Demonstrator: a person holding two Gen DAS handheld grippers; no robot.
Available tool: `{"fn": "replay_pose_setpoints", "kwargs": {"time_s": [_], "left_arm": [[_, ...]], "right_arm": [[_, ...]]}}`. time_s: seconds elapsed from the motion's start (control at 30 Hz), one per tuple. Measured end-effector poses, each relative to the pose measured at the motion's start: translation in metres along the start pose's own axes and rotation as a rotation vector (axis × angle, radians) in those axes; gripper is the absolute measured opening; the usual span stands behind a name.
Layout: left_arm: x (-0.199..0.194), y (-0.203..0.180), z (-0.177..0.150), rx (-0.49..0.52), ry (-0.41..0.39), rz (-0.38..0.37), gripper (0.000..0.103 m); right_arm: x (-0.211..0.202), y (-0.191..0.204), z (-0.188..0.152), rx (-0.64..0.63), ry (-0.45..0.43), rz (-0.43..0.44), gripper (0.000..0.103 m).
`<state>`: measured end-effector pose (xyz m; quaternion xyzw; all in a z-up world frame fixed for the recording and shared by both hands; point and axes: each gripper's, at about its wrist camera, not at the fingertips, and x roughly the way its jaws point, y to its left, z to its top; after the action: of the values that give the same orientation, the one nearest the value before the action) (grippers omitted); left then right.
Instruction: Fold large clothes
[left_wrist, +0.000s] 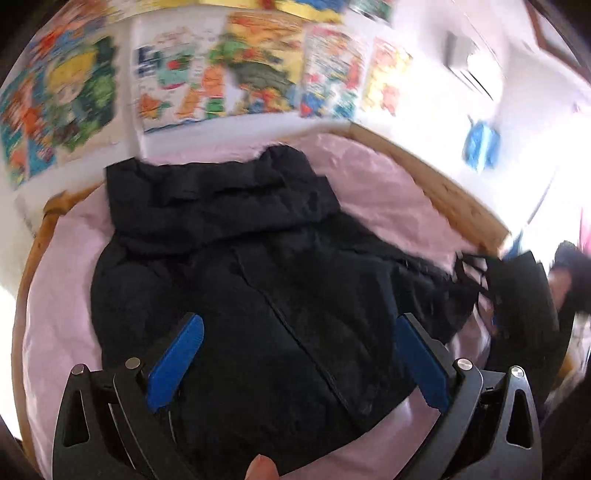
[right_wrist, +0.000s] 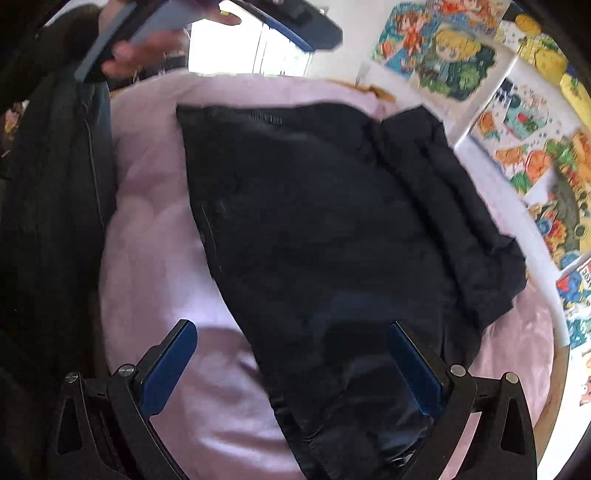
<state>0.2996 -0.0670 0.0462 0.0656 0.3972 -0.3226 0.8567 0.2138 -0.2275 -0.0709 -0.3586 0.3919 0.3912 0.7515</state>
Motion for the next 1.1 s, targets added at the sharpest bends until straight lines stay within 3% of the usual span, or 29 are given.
{"fn": "replay_pose_setpoints", "kwargs": {"time_s": [0.27,0.37,0.53,0.77,0.87,1.0,1.1], "left_arm": [[0.035,-0.053,-0.067,0.493,0.128,0.063,0.102],[0.048,-0.064,-0.088,0.588,0.195,0.045,0.102],[0.051,-0.069,-0.096,0.616,0.231,-0.009,0.102],[0.073,-0.068,-0.107,0.650,0.346,0.043,0.102],[0.077,-0.064,-0.109,0.648,0.369,0.039,0.102],[0.070,-0.064,-0.103,0.642,0.330,0.025,0.102],[0.070,-0.064,-0.100,0.644,0.310,0.060,0.102]], "right_arm": [[0.028,-0.002,-0.025,-0.044,0.114,-0.073,0.103],[0.032,0.004,-0.026,-0.074,0.141,-0.097,0.103],[0.042,-0.003,-0.022,-0.018,0.204,-0.094,0.103],[0.039,-0.025,-0.023,0.062,0.205,-0.187,0.103],[0.033,-0.039,-0.018,0.121,0.187,-0.187,0.103],[0.014,-0.053,-0.008,0.175,0.119,-0.205,0.102],[-0.002,-0.067,-0.002,0.240,0.058,-0.218,0.102]]}}
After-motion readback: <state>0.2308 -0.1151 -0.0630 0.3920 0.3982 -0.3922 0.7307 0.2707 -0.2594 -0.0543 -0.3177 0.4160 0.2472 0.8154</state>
